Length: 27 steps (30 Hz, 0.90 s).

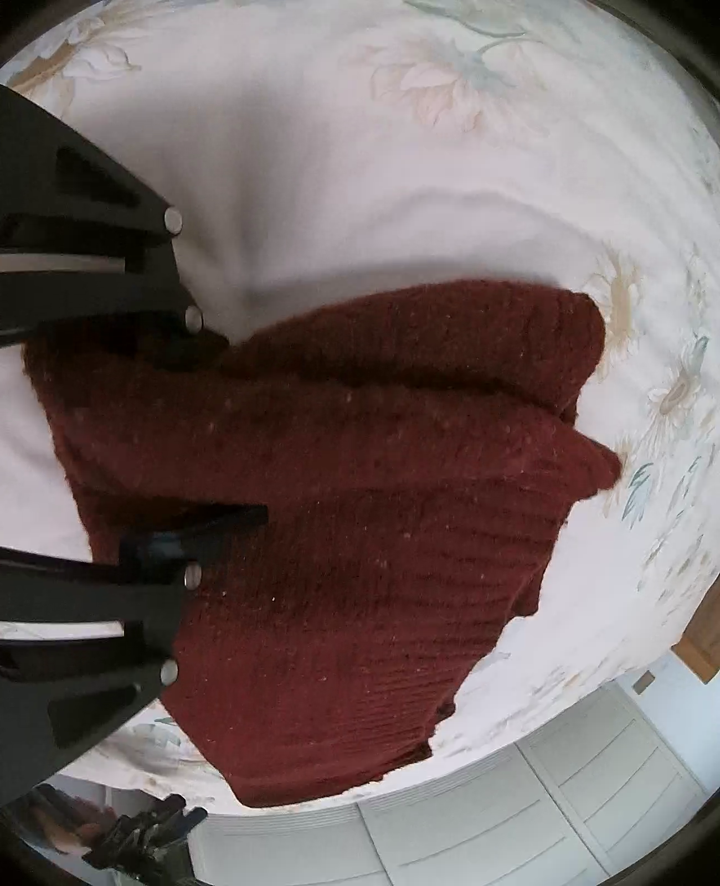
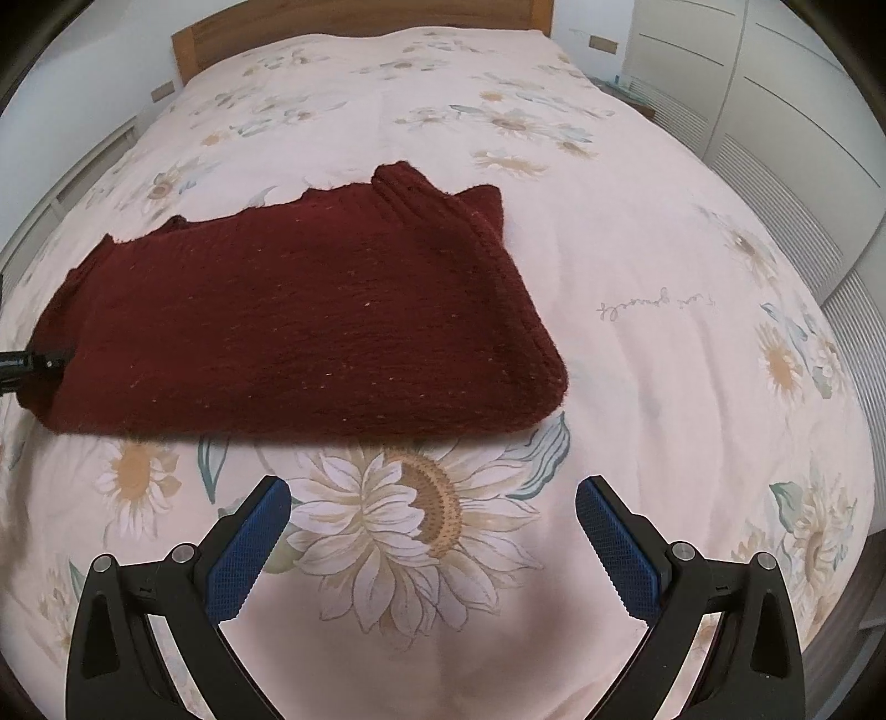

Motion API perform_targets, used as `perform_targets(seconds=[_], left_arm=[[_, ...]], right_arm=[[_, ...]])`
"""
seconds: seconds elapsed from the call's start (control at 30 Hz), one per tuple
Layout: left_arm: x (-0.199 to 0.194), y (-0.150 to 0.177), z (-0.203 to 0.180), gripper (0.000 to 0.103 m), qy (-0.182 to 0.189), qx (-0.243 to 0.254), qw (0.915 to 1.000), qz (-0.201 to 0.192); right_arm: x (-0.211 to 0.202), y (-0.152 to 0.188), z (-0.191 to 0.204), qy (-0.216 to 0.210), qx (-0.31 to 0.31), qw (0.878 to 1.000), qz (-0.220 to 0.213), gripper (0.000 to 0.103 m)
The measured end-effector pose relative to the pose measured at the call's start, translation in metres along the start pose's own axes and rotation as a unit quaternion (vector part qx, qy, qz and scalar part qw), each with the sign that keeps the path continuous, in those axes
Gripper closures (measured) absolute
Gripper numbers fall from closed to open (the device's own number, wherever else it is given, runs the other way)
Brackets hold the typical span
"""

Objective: Fold small clothes

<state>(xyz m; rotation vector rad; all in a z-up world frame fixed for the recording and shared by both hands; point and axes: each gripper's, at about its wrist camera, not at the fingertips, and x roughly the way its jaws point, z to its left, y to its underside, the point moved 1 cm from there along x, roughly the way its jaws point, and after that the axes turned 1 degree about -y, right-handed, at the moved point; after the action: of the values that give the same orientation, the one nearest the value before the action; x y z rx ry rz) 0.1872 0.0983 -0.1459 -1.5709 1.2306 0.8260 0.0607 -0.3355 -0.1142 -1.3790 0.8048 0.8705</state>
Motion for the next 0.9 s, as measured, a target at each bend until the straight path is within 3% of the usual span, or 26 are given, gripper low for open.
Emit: perform_targets(seconds=[0.2,0.4,0.67,0.9], left_arm=[[-0.021,-0.004,-0.024,0.078,-0.038,0.023,0.9990,0.007],[-0.057,-0.018,-0.065,0.078,-0.027,0.043,0.9987,-0.004],[-0.087,-0.042,-0.179,0.080,-0.019,0.116,0.9929,-0.019],[-0.047,-0.064,-0.304,0.081,-0.014,0.165,0.9861,-0.011]], right_arm=[[-0.010,-0.006,-0.011,-0.005,0.010,1.000,-0.017,0.000],[-0.023,-0.017,-0.027,-0.021,0.026,0.999,-0.043,0.000],[-0.040,-0.024,-0.063,-0.032,0.054,0.995,-0.073,0.000],[-0.051,-0.018,-0.097,-0.021,0.077,0.993,-0.082,0.000]])
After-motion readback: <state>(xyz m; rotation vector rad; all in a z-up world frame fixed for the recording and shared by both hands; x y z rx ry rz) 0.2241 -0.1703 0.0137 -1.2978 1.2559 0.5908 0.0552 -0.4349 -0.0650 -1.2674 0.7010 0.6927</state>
